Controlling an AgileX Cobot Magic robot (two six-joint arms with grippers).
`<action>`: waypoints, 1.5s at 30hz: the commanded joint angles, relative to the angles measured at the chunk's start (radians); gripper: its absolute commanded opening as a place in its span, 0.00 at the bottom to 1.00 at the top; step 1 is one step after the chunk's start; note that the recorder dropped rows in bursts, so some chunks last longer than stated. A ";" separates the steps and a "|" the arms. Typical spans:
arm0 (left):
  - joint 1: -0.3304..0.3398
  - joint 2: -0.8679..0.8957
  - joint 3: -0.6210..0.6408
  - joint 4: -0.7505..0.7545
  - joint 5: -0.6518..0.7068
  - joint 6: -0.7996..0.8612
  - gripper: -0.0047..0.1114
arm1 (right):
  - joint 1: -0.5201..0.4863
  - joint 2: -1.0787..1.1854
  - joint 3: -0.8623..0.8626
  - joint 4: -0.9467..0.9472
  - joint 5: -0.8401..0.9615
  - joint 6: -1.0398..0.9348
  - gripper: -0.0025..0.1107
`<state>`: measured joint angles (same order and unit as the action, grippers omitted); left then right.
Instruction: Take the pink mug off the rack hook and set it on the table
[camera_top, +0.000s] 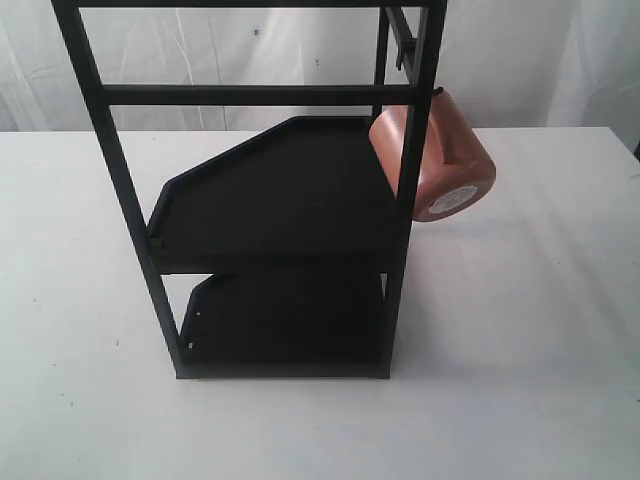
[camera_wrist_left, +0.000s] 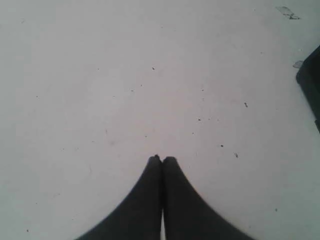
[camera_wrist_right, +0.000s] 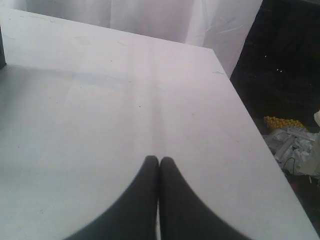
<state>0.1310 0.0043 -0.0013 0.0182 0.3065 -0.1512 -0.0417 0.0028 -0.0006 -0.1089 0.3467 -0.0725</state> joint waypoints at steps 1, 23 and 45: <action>-0.004 -0.004 0.001 -0.001 0.027 -0.005 0.04 | -0.008 -0.003 0.001 0.005 -0.004 -0.002 0.02; -0.004 -0.004 0.001 -0.001 0.027 -0.005 0.04 | -0.008 -0.003 0.001 0.124 -0.381 -0.002 0.02; -0.004 -0.004 0.001 -0.001 0.027 -0.005 0.04 | -0.008 0.174 -0.059 0.287 -0.366 0.335 0.02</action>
<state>0.1310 0.0043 -0.0013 0.0182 0.3065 -0.1512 -0.0417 0.0889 -0.0289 0.1931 -0.0576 0.2595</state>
